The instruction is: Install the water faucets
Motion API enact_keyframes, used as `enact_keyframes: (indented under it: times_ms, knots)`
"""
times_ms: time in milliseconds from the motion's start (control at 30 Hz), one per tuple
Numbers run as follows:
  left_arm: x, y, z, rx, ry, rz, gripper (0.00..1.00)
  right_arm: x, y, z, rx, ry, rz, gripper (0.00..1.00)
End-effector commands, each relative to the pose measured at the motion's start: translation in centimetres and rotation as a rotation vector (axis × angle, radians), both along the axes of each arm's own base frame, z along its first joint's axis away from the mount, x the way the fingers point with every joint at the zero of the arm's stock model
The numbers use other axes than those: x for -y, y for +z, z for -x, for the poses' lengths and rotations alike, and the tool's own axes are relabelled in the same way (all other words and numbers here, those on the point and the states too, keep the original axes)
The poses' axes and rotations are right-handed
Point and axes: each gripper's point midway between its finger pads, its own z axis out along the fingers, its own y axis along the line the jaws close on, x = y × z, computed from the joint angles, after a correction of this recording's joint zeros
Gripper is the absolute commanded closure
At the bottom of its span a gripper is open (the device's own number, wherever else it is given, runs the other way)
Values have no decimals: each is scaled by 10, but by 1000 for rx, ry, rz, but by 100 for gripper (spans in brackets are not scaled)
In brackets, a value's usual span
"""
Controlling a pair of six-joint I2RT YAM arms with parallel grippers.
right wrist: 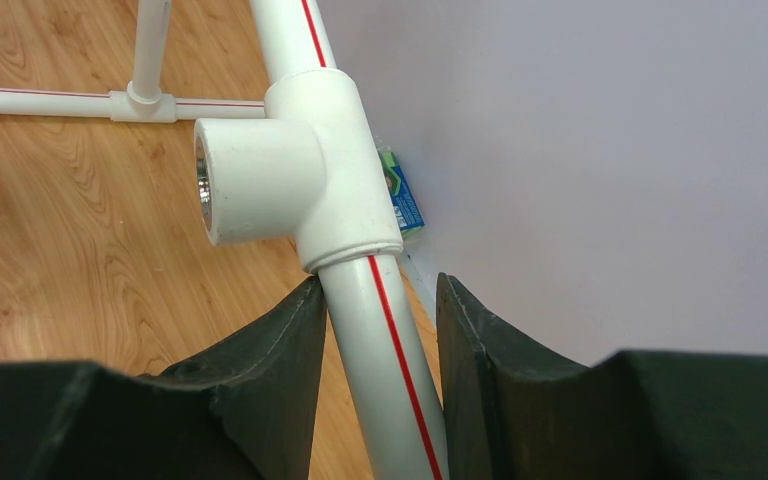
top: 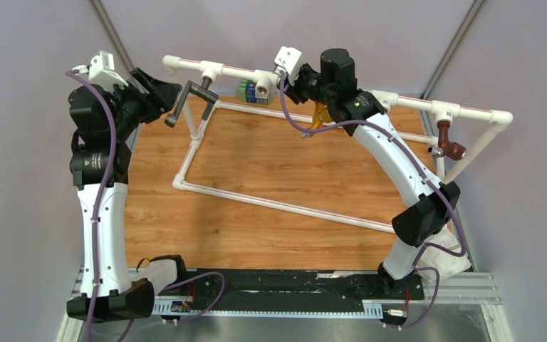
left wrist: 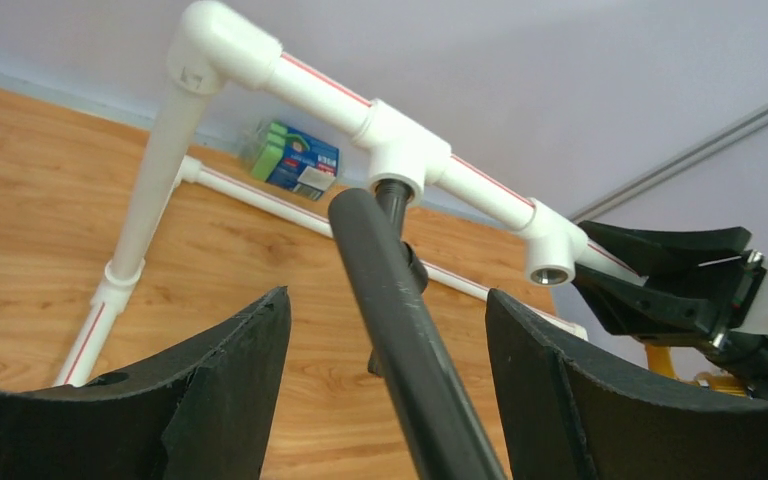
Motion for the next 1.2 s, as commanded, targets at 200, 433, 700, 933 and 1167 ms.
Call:
enact_keyframes:
  times_ms: [200,433,700,933,1167]
  knots:
    - [7,-23,-25,-35,-97,115,16,-40,-75,36,-303,124,14,100]
    - [19,-46,-50,-88,-183,215,14,-46,-76,36,-277,107,38,100]
    - [24,-64,-61,-105,-217,261,10,-56,-85,37,-237,89,87,100]
    - [34,-84,-68,-134,-259,293,9,-71,-98,42,-212,77,138,100]
    - [45,-94,-71,-131,-301,319,10,-81,-96,49,-210,105,124,100]
